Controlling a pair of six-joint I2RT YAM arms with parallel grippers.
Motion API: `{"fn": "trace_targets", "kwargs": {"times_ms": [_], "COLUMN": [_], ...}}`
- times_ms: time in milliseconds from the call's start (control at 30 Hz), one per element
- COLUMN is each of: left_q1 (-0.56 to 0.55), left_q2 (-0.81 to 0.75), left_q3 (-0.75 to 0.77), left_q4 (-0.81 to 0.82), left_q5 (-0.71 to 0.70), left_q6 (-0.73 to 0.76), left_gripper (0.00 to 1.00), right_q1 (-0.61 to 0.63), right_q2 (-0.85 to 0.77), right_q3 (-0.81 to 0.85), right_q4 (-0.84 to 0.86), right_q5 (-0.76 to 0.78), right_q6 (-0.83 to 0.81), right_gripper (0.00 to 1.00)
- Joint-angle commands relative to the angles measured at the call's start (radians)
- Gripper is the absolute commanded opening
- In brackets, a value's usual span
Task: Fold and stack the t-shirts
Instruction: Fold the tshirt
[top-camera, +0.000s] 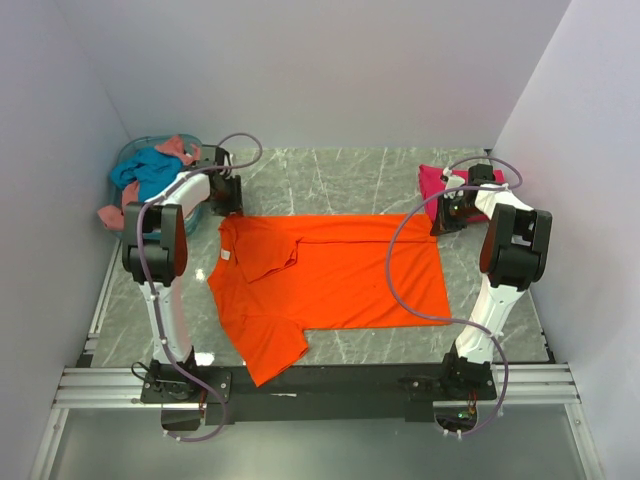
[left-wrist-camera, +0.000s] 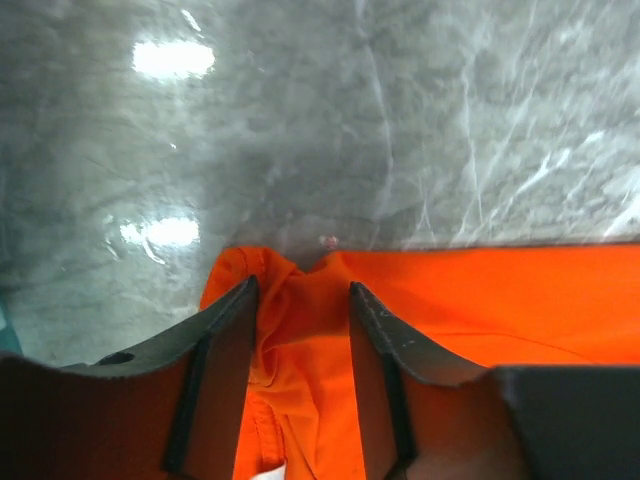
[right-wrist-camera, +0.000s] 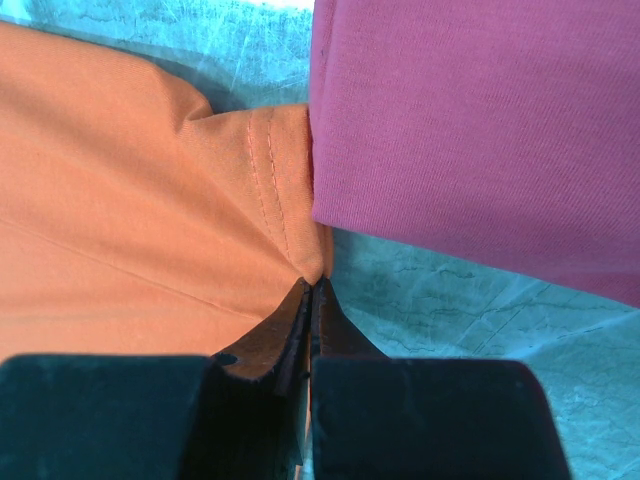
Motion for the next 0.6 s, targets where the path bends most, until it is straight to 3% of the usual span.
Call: {"fn": "trace_targets", "kwargs": {"times_ms": [0,200,267,567], "left_q1": [-0.025,-0.033,-0.034,-0.033], "left_q2": [-0.007,-0.013,-0.015,0.001], "left_q3": [0.057,0.052,0.052,0.080], "left_q4": [-0.044,-0.051,-0.048,-0.058], "left_q5": [-0.067,-0.172,-0.215,-0.235], "left_q6": [0.035,0.032,0.027,0.015], "left_gripper": [0.46,0.34,0.26,0.23], "right_q1": [-0.015,-0.016,-0.018,-0.021], "right_q2": [-0.040,-0.042,-0.042,-0.040], "right_q3": [0.000,-0.004,-0.006,-0.005], "right_q4": [0.008,0.008,0.010,0.005], "right_q5": [0.020,0.018,0.017,0.013], "right_q6": [-0.020,-0.022,-0.024,-0.025], "right_gripper": [0.00,0.00,0.00,0.00]}}
